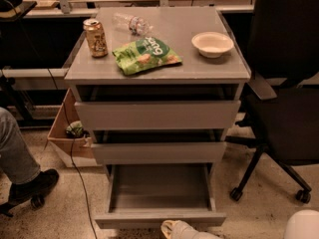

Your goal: Close bottom drawer

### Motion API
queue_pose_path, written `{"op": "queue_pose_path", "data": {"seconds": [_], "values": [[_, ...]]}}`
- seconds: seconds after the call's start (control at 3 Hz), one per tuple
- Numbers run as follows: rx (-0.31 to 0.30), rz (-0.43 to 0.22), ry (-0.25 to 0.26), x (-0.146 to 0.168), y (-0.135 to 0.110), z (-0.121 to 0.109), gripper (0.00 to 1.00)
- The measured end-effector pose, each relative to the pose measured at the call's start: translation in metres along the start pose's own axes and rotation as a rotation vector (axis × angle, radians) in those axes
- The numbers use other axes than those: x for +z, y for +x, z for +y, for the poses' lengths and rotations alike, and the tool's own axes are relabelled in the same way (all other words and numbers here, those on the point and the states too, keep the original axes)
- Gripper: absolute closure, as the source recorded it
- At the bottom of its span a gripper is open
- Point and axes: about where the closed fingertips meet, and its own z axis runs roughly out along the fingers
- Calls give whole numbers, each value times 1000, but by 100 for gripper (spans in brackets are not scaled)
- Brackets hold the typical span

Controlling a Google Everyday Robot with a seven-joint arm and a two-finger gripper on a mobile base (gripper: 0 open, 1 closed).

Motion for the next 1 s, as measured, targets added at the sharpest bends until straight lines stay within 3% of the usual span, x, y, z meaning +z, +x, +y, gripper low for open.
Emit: {"op": "queue_pose_path", "data": {"seconds": [0.33, 0.67, 1.0], "values": [[-42, -40, 35, 21, -8, -25, 100], [-43, -40, 35, 20, -9, -24, 100], [-86, -106, 69, 48, -22, -47, 100]]}}
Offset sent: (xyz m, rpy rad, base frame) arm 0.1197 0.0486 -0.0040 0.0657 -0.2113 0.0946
